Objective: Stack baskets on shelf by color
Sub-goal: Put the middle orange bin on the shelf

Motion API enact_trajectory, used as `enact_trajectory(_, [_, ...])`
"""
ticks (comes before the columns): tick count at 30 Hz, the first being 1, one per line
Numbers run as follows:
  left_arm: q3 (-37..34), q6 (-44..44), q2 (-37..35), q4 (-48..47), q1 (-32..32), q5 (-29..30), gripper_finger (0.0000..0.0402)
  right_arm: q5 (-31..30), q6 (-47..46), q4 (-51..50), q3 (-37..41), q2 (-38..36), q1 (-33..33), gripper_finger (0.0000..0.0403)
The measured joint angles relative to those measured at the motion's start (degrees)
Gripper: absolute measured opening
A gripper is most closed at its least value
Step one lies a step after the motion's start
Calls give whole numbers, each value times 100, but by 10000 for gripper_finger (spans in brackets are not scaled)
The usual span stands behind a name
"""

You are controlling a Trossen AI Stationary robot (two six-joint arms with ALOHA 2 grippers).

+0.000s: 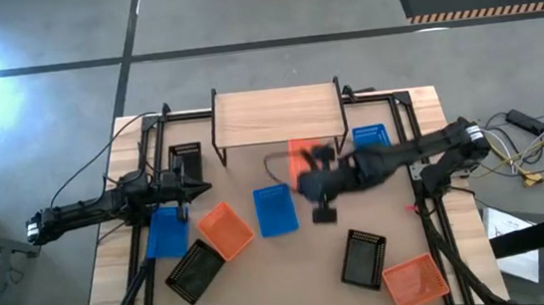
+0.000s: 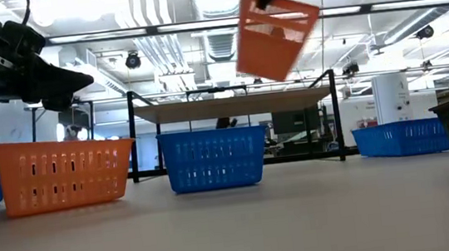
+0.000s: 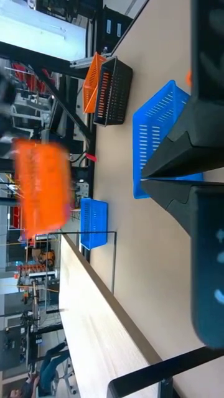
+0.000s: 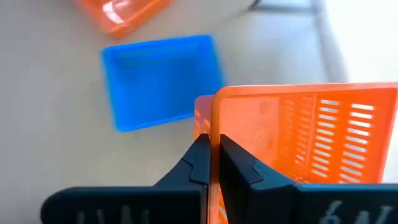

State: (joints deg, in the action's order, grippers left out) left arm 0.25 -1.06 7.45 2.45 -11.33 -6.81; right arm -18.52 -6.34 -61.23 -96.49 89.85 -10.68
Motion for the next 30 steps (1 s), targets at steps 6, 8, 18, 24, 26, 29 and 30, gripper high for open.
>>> enact_trajectory(6, [0,0,-10,12,0,2,0,-123,1492,-197,-377,21,1271,9])
enact_trajectory(8, [0,0,1,3,2,2,0,-103,1852,-211,-303,29,1704,9])
enact_trajectory(18, [0,0,-7,8,1,2,0,258,2013,-314,50,32,2761,9])
enact_trajectory(24, [0,-1,-1,5,0,1,0,263,1829,-429,104,32,2761,13])
enact_trajectory(26, [0,0,-1,6,2,0,0,251,1833,-453,151,32,2761,20])
enact_trajectory(29, [0,0,-1,6,1,0,0,193,1847,-461,251,32,2761,33])
enact_trajectory(30, [0,0,-3,4,0,2,0,188,1891,-457,287,32,2761,38])
